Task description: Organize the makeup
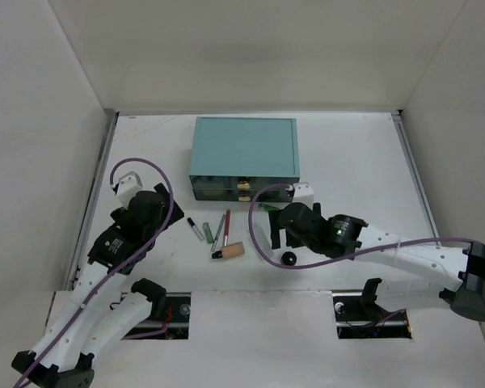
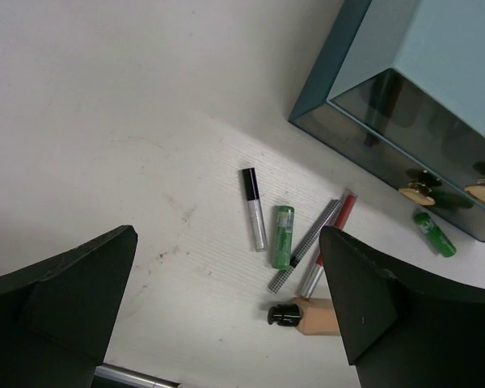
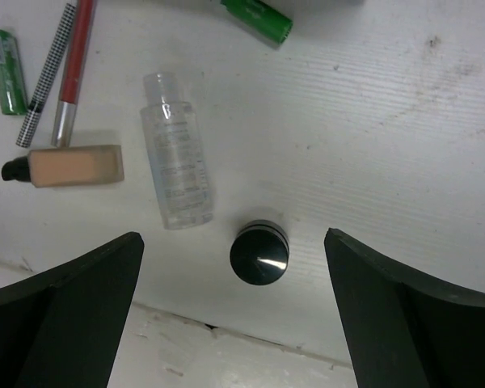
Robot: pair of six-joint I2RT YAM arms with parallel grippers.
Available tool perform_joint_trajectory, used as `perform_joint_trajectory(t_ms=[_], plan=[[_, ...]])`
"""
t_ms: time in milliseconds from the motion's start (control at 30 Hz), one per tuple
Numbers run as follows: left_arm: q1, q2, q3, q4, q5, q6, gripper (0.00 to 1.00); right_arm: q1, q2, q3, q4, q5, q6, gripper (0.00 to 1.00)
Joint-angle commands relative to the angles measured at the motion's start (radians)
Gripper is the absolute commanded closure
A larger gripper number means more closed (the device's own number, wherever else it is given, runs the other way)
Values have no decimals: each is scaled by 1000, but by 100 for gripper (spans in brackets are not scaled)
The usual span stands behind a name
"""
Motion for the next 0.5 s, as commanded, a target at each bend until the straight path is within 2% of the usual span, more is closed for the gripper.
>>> perform_joint_trajectory(t_ms=[0,100,300,467], plan=[[2,33,40,26,2,55,0,17,7,62,59,62,-2,0],[2,68,75,39,2,84,0,20,25,62,59,62,-13,0],[25,130,131,173,38,144,0,38,11,46,113,71,-11,0],[103,255,209,287,124,210,0,38,-13,50,171,88,-27,0]])
